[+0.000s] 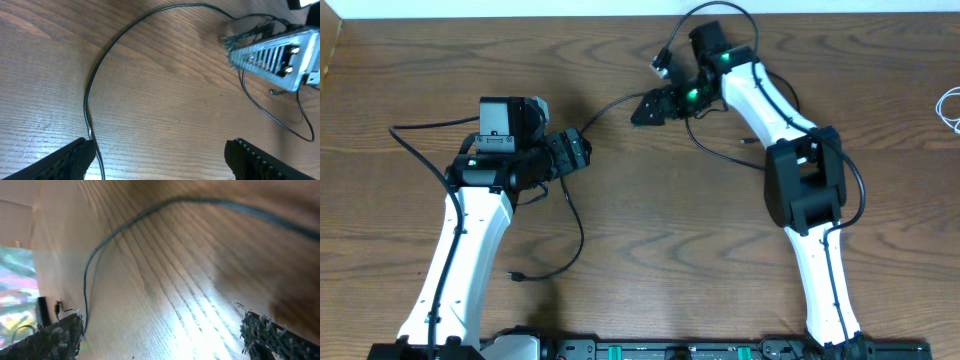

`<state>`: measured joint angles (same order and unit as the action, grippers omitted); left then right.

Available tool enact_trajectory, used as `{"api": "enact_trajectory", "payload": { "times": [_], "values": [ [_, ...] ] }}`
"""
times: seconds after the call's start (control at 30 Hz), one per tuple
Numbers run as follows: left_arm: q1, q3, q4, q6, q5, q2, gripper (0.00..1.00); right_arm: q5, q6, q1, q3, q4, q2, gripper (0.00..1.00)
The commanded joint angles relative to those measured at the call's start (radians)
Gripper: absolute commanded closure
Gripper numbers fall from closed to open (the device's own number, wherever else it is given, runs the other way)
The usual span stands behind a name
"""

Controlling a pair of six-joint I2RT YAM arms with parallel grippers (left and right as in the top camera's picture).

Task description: Untangle cables

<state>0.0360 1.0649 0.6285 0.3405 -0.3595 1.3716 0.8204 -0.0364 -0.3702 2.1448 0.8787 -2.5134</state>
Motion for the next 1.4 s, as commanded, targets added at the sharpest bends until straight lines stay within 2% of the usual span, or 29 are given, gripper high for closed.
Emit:
{"api": "enact_trajectory", "payload": {
  "times": [0.0, 0.27, 0.63, 0.73, 0.83, 0.93, 1.1, 1.2, 1.37],
  "values": [
    [0.0, 0.019, 0.004, -0.006, 0.014, -0.004, 0.13, -0.137, 0.01, -0.053, 0.015, 0.029, 0.017, 0.01],
    [0.0, 0.019, 0.004, -0.006, 0.014, -0.004, 0.13, -0.533, -0.04, -0.194, 0.015, 0.091, 0.017, 0.01],
    [0.0, 0.019, 0.004, -0.006, 0.014, -0.004, 0.13, -0.537, -0.027, -0.244, 0.015, 0.093, 0.017, 0.01],
    [0.0, 0.019, 0.0, -0.006, 0.021, -0.004, 0.13, -0.537, 0.02, -0.247, 0.015, 0.094, 0.017, 0.01],
    [0.0, 0.019, 0.026, -0.036, 0.177, -0.004, 0.13, -0.537, 0.08, -0.247, 0.015, 0.103, 0.017, 0.01],
    [-0.013, 0.019, 0.074, -0.022, 0.462, -0.004, 0.13, -0.529, 0.147, -0.249, 0.015, 0.106, 0.017, 0.01],
    [-0.099, 0.019, 0.046, 0.003, 0.64, -0.004, 0.13, -0.53, 0.224, -0.279, 0.015, 0.106, 0.017, 0.01],
    [-0.163, 0.019, 0.015, 0.006, 0.684, -0.003, 0.13, -0.566, 0.223, -0.307, 0.015, 0.107, 0.017, 0.01],
    [-0.254, 0.019, -0.006, 0.017, 0.684, 0.008, 0.13, -0.766, 0.191, -0.406, 0.015, 0.1, 0.017, 0.01]
  ]
}}
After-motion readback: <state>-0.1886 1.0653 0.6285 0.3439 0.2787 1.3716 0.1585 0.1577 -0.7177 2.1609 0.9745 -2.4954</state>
